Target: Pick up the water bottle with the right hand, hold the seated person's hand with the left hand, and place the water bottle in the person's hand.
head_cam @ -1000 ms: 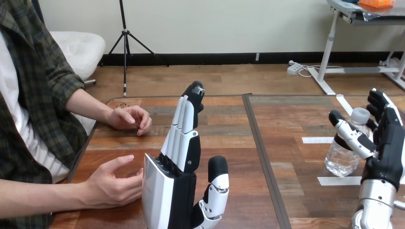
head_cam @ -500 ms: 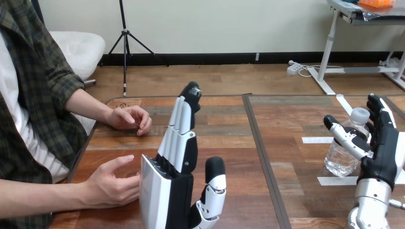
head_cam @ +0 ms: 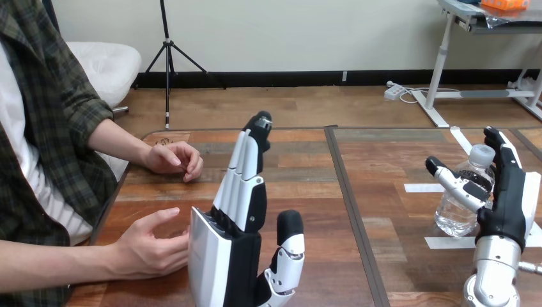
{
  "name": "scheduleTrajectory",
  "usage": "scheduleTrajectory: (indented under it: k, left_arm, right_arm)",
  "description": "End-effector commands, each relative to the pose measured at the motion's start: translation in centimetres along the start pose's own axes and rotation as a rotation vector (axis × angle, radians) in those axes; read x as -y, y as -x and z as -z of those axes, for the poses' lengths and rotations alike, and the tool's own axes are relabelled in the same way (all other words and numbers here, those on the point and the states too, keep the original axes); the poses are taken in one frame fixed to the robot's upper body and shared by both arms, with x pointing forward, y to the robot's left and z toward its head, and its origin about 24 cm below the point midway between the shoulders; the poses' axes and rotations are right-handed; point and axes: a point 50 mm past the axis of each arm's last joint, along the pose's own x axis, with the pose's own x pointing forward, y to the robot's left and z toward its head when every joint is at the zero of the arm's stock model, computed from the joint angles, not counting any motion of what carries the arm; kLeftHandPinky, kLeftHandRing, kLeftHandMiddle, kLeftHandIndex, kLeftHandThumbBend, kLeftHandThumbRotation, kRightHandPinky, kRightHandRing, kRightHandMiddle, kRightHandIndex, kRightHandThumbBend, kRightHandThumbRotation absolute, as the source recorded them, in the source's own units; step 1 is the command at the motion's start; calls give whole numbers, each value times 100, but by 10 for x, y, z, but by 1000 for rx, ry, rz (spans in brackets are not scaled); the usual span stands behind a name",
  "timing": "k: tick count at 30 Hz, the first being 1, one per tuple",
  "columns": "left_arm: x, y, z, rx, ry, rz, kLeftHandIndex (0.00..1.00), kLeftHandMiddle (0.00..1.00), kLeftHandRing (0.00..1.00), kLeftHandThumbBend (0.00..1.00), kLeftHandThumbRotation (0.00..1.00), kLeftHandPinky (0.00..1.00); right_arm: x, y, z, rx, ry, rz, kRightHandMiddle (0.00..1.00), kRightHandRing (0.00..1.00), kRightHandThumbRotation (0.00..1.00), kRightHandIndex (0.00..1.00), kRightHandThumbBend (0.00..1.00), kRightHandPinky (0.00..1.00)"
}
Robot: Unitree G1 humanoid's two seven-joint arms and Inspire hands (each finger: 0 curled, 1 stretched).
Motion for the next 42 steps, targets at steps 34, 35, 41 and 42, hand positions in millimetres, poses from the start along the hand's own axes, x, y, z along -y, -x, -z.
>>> scheduleTrajectory:
  k: [34, 35, 41, 42]
  left_arm:
    - [-3, -9, -1, 26, 14, 0, 100, 97, 94, 0, 100, 81]
    - [-3, -9, -1, 25, 14, 0, 100, 97, 94, 0, 100, 81]
    - [-3, -8, -2, 18, 15, 4, 100, 97, 94, 0, 100, 80]
    - [-3, -8, -2, 18, 12, 4, 100, 97, 94, 0, 100, 80]
  right_arm:
    - [-11, -19, -20, 40, 60, -28, 85, 84, 3, 84, 79, 79]
    - [-11, -19, -20, 38, 60, -29, 85, 84, 3, 84, 79, 79]
    - [-11, -18, -19, 35, 65, -34, 85, 85, 1, 84, 79, 82]
    - [-11, -18, -19, 34, 67, -36, 85, 85, 0, 84, 79, 82]
